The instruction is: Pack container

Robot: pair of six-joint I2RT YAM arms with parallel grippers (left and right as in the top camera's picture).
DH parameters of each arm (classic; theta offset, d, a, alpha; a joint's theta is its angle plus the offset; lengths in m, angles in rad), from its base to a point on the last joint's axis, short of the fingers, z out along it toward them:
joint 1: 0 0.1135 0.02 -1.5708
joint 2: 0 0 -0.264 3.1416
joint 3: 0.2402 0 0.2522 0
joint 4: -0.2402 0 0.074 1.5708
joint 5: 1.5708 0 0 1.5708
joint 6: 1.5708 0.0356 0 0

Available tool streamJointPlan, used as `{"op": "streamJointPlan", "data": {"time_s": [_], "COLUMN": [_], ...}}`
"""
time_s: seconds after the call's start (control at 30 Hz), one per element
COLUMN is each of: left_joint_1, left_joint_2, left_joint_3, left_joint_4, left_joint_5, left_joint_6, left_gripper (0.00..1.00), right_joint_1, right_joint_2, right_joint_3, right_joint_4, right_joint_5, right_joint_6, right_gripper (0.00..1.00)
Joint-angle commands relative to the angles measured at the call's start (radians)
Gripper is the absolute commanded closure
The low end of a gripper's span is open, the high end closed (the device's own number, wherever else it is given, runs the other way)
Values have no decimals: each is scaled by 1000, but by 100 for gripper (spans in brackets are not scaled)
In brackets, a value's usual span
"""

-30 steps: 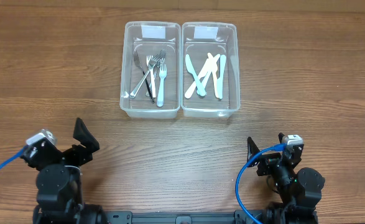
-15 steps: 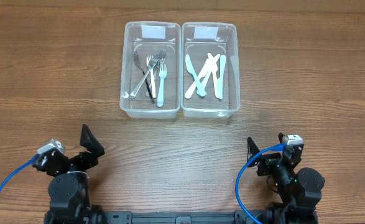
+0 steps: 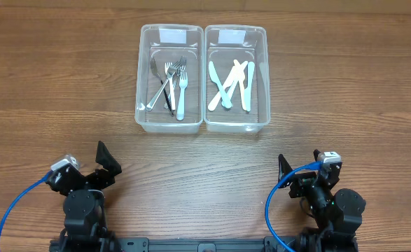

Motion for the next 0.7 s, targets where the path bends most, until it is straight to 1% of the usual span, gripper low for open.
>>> {"op": "streamJointPlan", "data": {"time_s": [0.0,0.1,0.67], "left_joint_1": [22,32,34], "left_joint_2": [-13,-13,-12], "left_joint_3": [-8,-8,-8], "left_joint_4": [8,8,7], "left_joint_5": [-14,8,5], "left_joint_6": [-17,-17,-18], "left_gripper": [0,0,0], "right_joint_1": [-1,-1,-1], "right_joint_2": [-12,-12,-12], "right_joint_3": [-3,-3,-3], "right_joint_4": [4,4,4], "right_joint_5": [2,2,2], "right_joint_6": [-1,-1,-1], "right_gripper": [0,0,0]}}
